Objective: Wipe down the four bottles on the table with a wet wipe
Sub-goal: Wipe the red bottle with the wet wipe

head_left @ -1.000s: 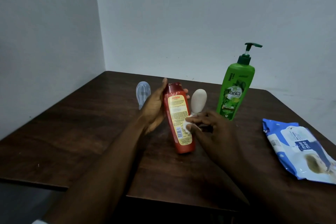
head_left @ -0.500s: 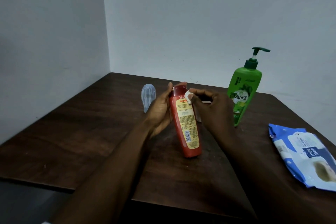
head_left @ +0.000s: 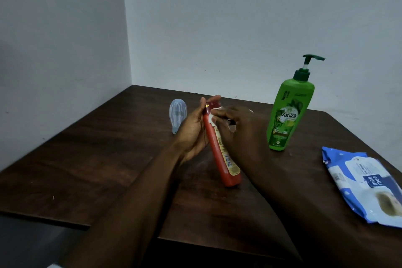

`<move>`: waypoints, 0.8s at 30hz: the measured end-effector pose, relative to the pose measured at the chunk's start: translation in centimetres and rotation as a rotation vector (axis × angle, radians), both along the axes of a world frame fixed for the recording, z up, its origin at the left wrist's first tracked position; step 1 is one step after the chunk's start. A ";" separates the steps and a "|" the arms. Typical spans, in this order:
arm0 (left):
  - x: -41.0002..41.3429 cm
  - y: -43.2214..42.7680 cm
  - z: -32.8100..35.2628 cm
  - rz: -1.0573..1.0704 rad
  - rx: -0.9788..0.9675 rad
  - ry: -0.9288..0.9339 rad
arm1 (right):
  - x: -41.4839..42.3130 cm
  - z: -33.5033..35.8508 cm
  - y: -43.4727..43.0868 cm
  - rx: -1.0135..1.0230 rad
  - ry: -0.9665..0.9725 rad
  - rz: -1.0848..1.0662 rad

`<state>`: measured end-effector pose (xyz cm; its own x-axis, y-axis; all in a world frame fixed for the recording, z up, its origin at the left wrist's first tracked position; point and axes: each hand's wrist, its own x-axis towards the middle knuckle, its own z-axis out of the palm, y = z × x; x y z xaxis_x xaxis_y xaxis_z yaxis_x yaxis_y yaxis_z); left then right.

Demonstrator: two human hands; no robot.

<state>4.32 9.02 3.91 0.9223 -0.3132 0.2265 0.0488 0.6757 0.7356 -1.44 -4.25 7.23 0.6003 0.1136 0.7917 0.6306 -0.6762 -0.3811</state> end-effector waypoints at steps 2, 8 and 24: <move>0.0 0.0 0.1 0.006 -0.012 0.018 | -0.1 0.1 0.3 -0.053 -0.023 0.006; -0.3 0.0 0.2 0.006 0.021 0.034 | -0.2 0.2 1.3 -0.210 -0.086 0.086; -0.5 -0.1 -0.4 0.013 0.093 -0.020 | 1.1 -0.4 -2.7 0.188 0.271 -0.006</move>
<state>3.81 8.92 3.47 0.9222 -0.3212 0.2155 0.0249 0.6052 0.7957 -0.37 -6.99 6.87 0.7922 -0.0232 0.6099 0.4854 -0.5818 -0.6526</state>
